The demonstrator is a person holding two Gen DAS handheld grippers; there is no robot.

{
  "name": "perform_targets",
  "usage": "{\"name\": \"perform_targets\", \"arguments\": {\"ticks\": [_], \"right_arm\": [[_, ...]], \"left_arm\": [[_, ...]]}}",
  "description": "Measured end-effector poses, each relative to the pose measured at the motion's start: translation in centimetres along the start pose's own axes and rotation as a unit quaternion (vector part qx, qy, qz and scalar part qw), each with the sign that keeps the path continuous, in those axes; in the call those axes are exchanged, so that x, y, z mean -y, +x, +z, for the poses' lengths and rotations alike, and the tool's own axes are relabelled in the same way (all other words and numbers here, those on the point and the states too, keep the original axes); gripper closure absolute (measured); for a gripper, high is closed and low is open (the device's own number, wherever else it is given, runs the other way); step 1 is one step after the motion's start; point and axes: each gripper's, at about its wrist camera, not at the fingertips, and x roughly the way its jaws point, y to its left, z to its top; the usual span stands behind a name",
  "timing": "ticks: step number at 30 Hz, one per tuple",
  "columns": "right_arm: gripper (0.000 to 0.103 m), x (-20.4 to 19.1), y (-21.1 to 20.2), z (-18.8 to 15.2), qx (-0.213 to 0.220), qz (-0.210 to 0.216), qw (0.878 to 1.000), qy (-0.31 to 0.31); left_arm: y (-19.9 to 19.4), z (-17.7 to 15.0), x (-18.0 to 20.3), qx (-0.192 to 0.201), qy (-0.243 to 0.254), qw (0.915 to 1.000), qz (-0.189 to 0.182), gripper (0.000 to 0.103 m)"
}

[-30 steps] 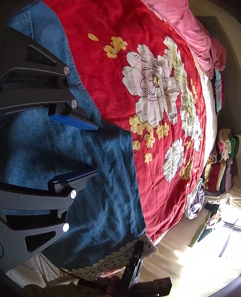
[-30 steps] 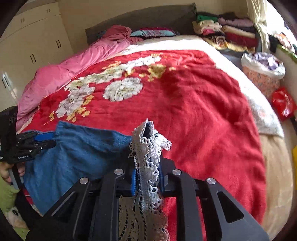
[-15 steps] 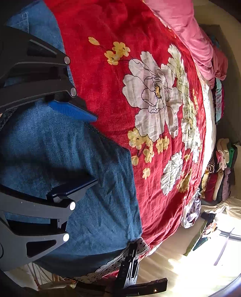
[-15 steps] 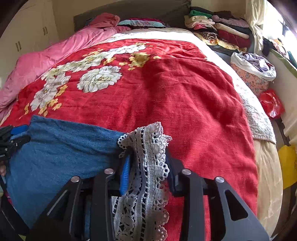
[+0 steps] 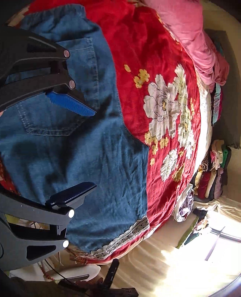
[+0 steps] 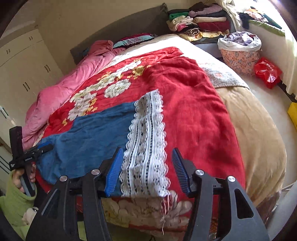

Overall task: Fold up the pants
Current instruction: 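Fold the held edges over and open both tools, then move both open tools over the folded pants toward the lace-trimmed edge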

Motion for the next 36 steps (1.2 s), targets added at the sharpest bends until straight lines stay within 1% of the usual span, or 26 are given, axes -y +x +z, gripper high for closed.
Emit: {"name": "perform_targets", "arguments": {"ticks": [4, 7, 9, 13, 15, 17, 18, 19, 20, 21, 22, 24, 27, 29, 31, 33, 36], "right_arm": [[0.050, 0.2, 0.2, -1.6, -0.013, -0.001, 1.000, 0.003], [0.050, 0.6, 0.4, -2.4, -0.018, 0.005, 1.000, 0.013], [0.050, 0.7, 0.7, -2.7, -0.023, 0.009, 1.000, 0.009], [0.050, 1.0, 1.9, -2.8, -0.031, 0.016, 0.999, 0.014], [0.050, 0.9, 2.6, -3.0, -0.039, 0.024, 0.999, 0.017], [0.051, 0.4, 3.3, -3.4, -0.047, 0.021, 0.999, 0.009], [0.054, 0.2, 3.4, -3.5, -0.046, 0.017, 0.999, 0.005], [0.070, 0.0, 3.4, -3.5, -0.044, 0.021, 0.999, 0.004], [0.077, -0.2, 3.4, -3.5, -0.045, 0.034, 0.998, 0.005], [0.078, -0.7, 3.2, -3.5, -0.043, 0.038, 0.998, -0.003], [0.080, -1.3, 3.0, -3.5, -0.042, 0.032, 0.998, -0.020], [0.080, -2.6, 2.2, -3.6, -0.034, 0.007, 0.998, -0.057], [0.080, -2.9, 1.1, -3.5, -0.033, -0.039, 0.995, -0.087], [0.080, -2.4, 1.2, -3.7, -0.042, -0.051, 0.994, -0.088], [0.080, -1.7, 2.3, -4.3, -0.067, -0.058, 0.993, -0.075], [0.079, -1.3, 3.2, -4.8, -0.072, -0.063, 0.993, -0.067], [0.078, -1.0, 3.3, -4.9, -0.071, -0.063, 0.994, -0.059]], "left_arm": [[-1.9, -1.3, -0.3, 0.004, -0.003, 0.9999, 0.013, 0.035], [-3.0, -1.6, -0.7, 0.011, -0.008, 0.9997, 0.019, 0.033], [-3.5, -1.8, -0.9, 0.017, -0.010, 0.9993, 0.031, 0.032], [-3.6, -2.1, -1.8, 0.016, -0.025, 0.9985, 0.047, 0.031], [-3.1, -2.2, -2.3, 0.009, -0.027, 0.9973, 0.068, 0.031], [-2.4, -2.2, -2.8, 0.003, -0.027, 0.9957, 0.088, 0.030], [-1.7, -2.2, -3.1, -0.005, -0.028, 0.9945, 0.101, 0.029], [-1.2, -2.3, -3.5, -0.012, -0.031, 0.9936, 0.108, 0.029], [-0.6, -2.5, -3.8, -0.021, -0.037, 0.9927, 0.113, 0.028], [-0.3, -2.8, -4.0, -0.024, -0.040, 0.9922, 0.116, 0.028], [0.1, -3.0, -4.0, -0.027, -0.037, 0.9915, 0.122, 0.028], [0.5, -3.2, -3.8, -0.032, -0.027, 0.9902, 0.133, 0.028], [0.4, -3.2, -4.0, -0.031, -0.029, 0.9906, 0.130, 0.028], [0.3, -3.3, -4.2, -0.031, -0.034, 0.9911, 0.125, 0.028], [0.5, -3.3, -4.3, -0.033, -0.033, 0.9910, 0.126, 0.028], [0.7, -3.4, -4.2, -0.035, -0.030, 0.9908, 0.127, 0.028], [0.7, -3.5, -4.3, -0.035, -0.031, 0.9912, 0.124, 0.028]]}}
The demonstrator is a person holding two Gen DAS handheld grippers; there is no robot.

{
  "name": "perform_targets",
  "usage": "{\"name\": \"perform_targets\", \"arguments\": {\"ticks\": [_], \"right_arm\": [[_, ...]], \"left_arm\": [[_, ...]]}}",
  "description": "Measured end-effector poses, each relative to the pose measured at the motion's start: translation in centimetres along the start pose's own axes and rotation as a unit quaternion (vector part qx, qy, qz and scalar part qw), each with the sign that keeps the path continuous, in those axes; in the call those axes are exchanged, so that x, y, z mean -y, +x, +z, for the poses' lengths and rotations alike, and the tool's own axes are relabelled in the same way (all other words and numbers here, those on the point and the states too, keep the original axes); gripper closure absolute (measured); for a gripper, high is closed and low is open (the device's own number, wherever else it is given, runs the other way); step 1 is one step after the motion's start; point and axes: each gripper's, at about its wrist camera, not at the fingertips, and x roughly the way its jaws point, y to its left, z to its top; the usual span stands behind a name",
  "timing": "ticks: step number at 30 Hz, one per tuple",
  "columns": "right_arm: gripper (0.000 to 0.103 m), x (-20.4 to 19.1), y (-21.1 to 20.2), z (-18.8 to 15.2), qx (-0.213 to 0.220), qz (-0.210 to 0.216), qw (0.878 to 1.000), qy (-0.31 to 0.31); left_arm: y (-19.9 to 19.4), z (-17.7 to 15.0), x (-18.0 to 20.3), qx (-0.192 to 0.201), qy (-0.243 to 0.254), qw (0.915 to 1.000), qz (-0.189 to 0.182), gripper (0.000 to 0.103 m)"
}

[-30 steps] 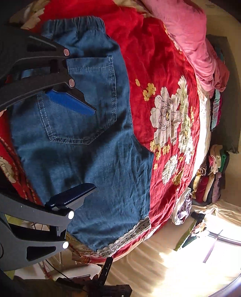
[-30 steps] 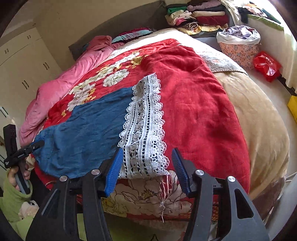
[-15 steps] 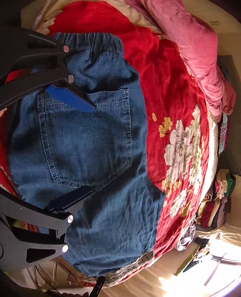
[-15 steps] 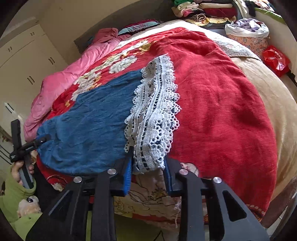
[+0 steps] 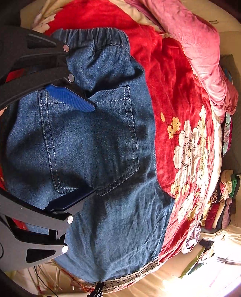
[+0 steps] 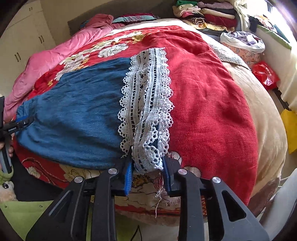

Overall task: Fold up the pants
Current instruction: 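Move both open tools over the folded pants toward the lace-trimmed edge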

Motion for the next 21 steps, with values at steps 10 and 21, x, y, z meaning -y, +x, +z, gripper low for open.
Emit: {"name": "perform_targets", "arguments": {"ticks": [10, 21], "right_arm": [[0.054, 0.7, -6.0, 1.3, 0.078, -0.022, 0.997, 0.018], [0.047, -11.1, -1.1, 4.5, 0.085, 0.046, 0.985, -0.143]], "left_arm": [[-3.4, 0.7, 0.1, 0.039, -0.008, 0.9988, -0.028, 0.027], [-0.6, 4.3, 6.6, 0.026, 0.041, 0.9925, -0.112, 0.028]]}}
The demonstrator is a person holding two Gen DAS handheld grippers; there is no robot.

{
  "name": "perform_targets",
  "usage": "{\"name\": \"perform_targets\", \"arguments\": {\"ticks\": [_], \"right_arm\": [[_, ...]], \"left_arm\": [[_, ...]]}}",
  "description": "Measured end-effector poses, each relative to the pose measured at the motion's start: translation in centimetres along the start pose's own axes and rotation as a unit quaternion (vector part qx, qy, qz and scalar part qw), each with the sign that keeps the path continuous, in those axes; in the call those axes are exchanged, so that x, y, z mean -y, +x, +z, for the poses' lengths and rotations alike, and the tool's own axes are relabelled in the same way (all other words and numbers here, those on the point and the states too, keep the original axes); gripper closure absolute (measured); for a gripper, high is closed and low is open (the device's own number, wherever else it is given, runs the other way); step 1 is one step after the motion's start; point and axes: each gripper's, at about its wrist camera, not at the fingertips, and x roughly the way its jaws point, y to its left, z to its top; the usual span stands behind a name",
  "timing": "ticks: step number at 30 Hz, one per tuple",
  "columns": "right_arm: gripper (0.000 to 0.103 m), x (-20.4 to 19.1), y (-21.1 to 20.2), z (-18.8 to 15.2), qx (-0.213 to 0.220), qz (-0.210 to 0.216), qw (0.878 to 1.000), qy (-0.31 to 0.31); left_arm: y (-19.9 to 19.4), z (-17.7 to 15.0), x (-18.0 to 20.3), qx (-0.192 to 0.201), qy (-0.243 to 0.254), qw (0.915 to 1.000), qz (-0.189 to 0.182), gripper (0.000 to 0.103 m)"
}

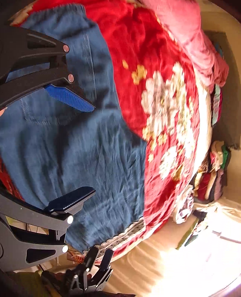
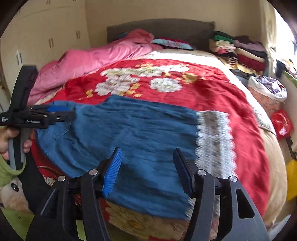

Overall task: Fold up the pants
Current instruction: 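Move both open tools over the folded pants toward the lace-trimmed edge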

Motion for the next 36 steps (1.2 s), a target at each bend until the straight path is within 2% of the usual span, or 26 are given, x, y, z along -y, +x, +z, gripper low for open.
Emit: {"name": "perform_targets", "arguments": {"ticks": [4, 7, 15, 18, 23, 28, 32, 36], "right_arm": [[0.047, -0.5, 3.6, 0.2, -0.034, -0.014, 0.999, -0.009], [0.047, 0.7, 5.3, -0.8, -0.066, -0.042, 0.997, 0.007], [0.047, 3.2, 4.9, -2.2, -0.054, -0.041, 0.996, 0.063], [0.046, 2.9, 5.2, -2.1, -0.059, -0.052, 0.995, 0.055], [0.045, 3.4, 5.2, -2.3, -0.057, -0.040, 0.995, 0.067], [0.045, 3.3, 4.9, -2.1, -0.058, -0.044, 0.994, 0.076], [0.045, 3.6, 3.4, -1.6, -0.045, -0.030, 0.994, 0.099], [0.045, 3.7, 1.1, -1.4, -0.019, -0.028, 0.994, 0.107]], "left_arm": [[3.1, -0.7, -0.2, -0.034, 0.009, 0.9990, 0.027, 0.027], [3.2, -1.3, -0.9, -0.029, 0.015, 0.9990, 0.032, 0.027], [2.6, -2.4, -2.0, -0.010, 0.017, 0.9993, 0.032, 0.028], [2.6, -2.4, -2.0, -0.007, 0.019, 0.9993, 0.032, 0.028], [2.7, -2.5, -2.8, -0.003, 0.004, 0.9999, 0.011, 0.028], [2.4, -2.4, -2.5, -0.002, 0.006, 0.9999, 0.014, 0.028], [0.8, -2.0, -2.7, -0.008, -0.013, 0.9999, 0.006, 0.026], [-1.4, -1.6, -2.3, 0.007, -0.009, 0.9999, 0.011, 0.025]]}}
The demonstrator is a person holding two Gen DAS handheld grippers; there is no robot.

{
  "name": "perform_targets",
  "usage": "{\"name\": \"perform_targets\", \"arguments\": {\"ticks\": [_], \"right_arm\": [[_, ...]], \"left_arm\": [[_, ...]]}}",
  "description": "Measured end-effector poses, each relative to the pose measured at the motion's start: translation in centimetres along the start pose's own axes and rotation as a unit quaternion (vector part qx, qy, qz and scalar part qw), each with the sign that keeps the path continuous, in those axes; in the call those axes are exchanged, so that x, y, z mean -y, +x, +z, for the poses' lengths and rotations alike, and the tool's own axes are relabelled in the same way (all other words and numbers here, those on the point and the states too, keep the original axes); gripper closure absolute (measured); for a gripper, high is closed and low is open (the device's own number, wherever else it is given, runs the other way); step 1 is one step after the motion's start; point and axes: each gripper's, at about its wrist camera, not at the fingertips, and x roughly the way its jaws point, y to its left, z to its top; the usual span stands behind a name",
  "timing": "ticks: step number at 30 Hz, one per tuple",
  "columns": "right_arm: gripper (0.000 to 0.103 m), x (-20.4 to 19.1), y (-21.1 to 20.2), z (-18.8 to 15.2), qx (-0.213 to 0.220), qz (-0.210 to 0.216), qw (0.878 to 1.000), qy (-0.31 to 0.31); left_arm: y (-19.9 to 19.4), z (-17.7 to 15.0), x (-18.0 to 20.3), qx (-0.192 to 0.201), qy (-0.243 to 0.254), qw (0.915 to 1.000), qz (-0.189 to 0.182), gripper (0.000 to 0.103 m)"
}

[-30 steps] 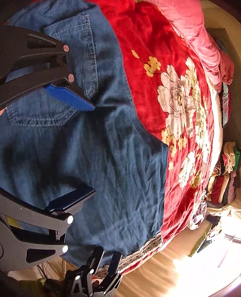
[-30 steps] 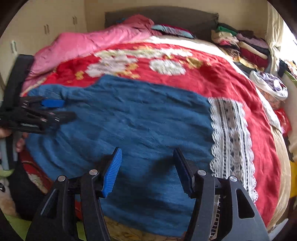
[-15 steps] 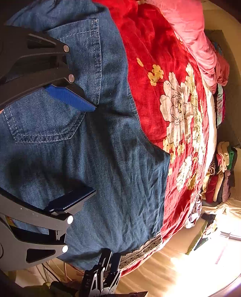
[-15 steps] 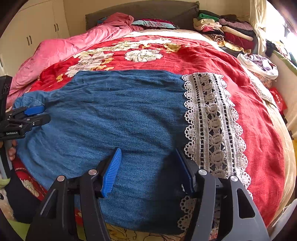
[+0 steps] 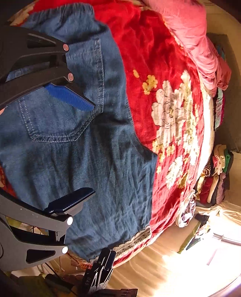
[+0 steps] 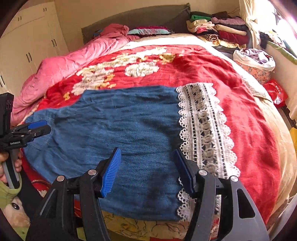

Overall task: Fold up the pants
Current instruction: 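Move both open tools over the folded pants toward the lace-trimmed edge, then grasp the lace-trimmed edge with the left tool while the right tool grasps denim beside it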

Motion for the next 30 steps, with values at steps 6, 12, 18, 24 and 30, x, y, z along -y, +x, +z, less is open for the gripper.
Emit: {"name": "perform_targets", "arguments": {"ticks": [6, 12, 18, 24, 30], "right_arm": [[0.045, 0.8, -3.4, 0.0, 0.030, -0.005, 1.000, 0.006], [0.020, 2.4, -6.1, -0.3, 0.063, -0.022, 0.997, 0.023], [0.020, 3.9, -7.8, -0.8, 0.082, -0.038, 0.995, 0.034], [0.020, 4.9, -8.1, -2.0, 0.083, -0.046, 0.995, 0.036], [0.020, 6.2, -6.6, -3.9, 0.063, -0.031, 0.995, 0.064]], "left_arm": [[-1.9, 1.4, 1.8, 0.019, 0.007, 0.9998, -0.008, 0.020], [-1.6, 3.0, 3.8, 0.014, 0.024, 0.9995, -0.018, 0.019], [-0.3, 4.8, 6.5, 0.004, 0.047, 0.9985, -0.026, 0.019], [1.8, 7.0, 10.5, -0.003, 0.100, 0.9945, -0.032, 0.019], [5.6, 8.7, 14.5, -0.026, 0.150, 0.9872, -0.048, 0.019]]}}
